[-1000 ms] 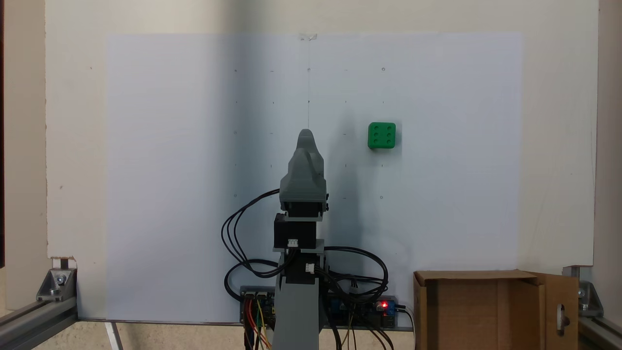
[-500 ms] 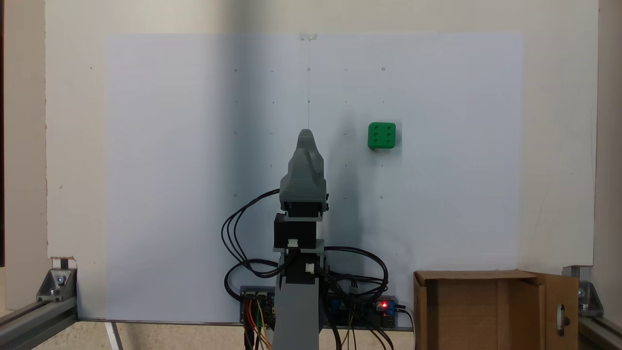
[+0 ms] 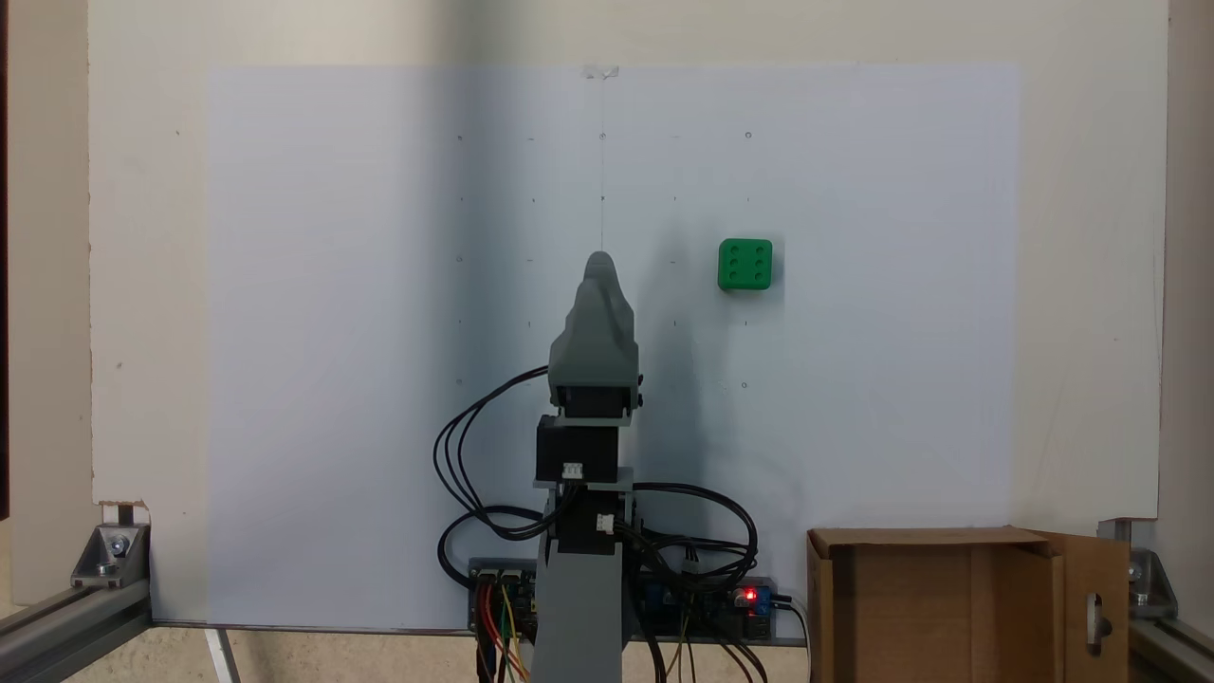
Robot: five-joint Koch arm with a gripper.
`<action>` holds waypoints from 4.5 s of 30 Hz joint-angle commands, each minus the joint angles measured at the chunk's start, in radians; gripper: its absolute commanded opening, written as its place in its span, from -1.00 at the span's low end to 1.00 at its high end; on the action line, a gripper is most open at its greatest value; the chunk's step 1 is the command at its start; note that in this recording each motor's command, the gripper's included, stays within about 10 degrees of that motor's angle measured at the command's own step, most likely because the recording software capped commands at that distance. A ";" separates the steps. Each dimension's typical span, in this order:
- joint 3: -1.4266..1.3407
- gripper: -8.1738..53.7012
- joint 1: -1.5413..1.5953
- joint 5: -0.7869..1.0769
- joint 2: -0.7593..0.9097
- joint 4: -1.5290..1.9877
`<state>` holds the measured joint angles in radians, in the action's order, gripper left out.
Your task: Grasp a green dice and put it in the bin.
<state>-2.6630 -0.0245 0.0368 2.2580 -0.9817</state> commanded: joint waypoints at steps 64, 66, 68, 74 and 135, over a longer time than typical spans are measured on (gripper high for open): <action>1.505 0.81 -0.449 0.560 -0.281 2.622; 1.505 0.81 -0.454 0.586 -0.304 2.583; 1.505 0.81 -0.459 0.606 -0.333 2.553; 1.509 0.80 -0.499 0.609 -0.448 2.445; 1.605 0.69 -0.486 0.580 -0.861 2.217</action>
<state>-1.1183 -0.5047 0.5492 1.3837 1.2487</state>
